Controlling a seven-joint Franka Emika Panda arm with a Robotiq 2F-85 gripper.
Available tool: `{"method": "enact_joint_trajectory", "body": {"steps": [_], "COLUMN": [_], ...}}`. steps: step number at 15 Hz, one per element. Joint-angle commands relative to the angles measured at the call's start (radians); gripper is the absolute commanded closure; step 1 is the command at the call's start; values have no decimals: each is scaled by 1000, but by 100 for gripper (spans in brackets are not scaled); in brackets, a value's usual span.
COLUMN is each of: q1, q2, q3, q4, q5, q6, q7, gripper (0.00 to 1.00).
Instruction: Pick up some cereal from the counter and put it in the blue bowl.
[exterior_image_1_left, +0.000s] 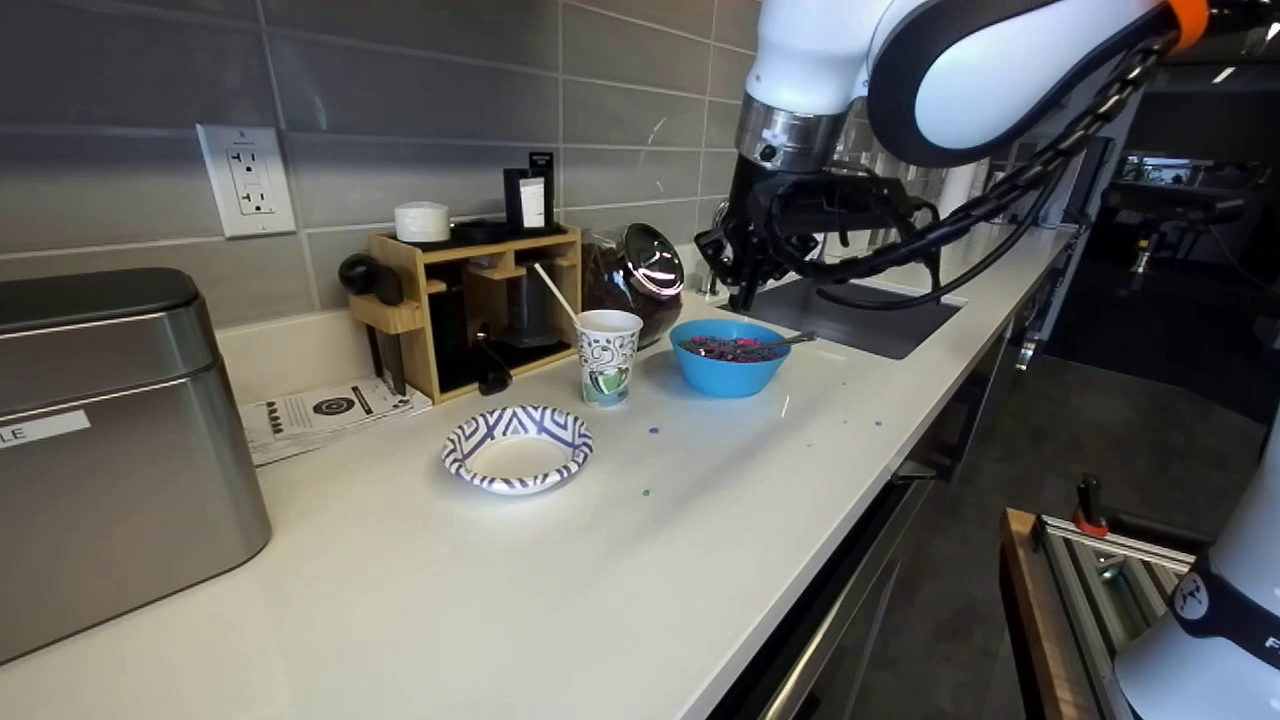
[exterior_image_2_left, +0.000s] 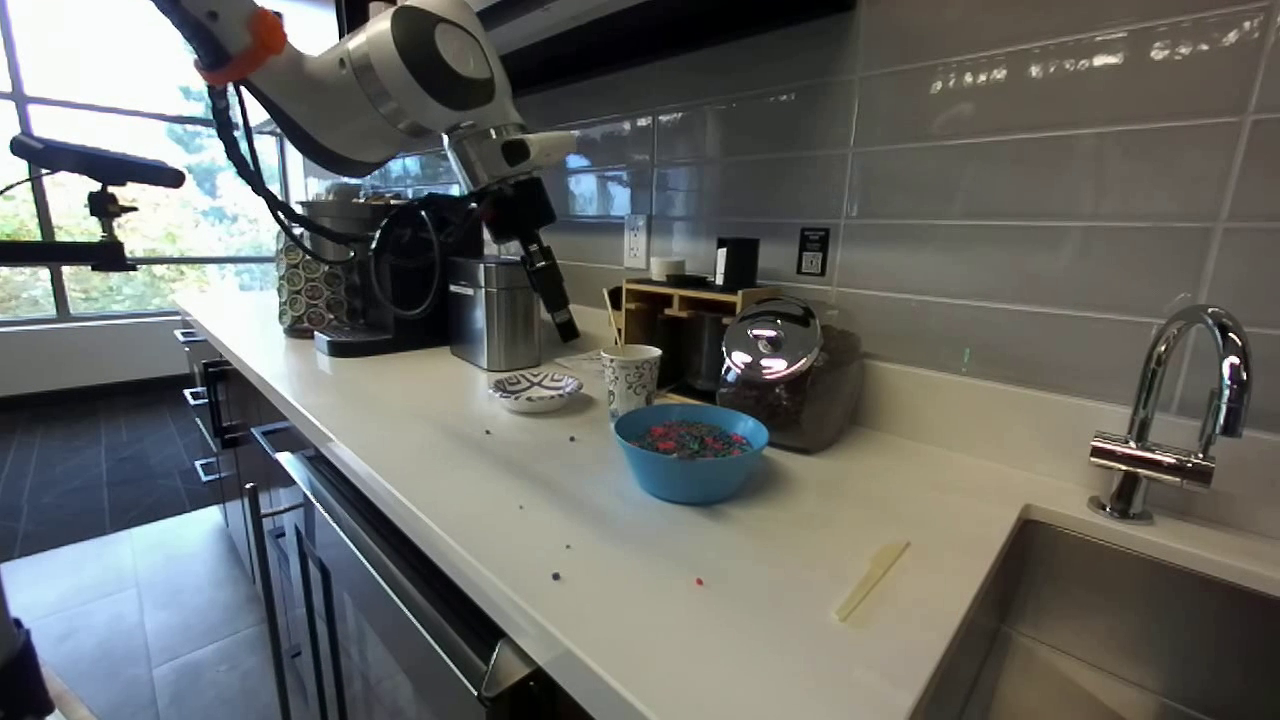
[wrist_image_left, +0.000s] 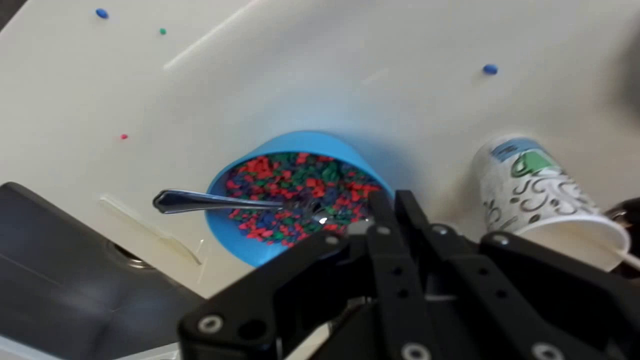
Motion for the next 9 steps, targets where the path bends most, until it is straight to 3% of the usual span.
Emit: {"method": "enact_joint_trajectory", "body": {"steps": [1, 6, 9], "q1": [-70, -119, -104], "q2": [-24, 13, 47], "q3": [20, -7, -37], "q4": [-23, -15, 2], "q5": [-140, -345, -455], "q6": [-28, -89, -105], "q7": [206, 488, 618], "gripper": [99, 99, 99]}}
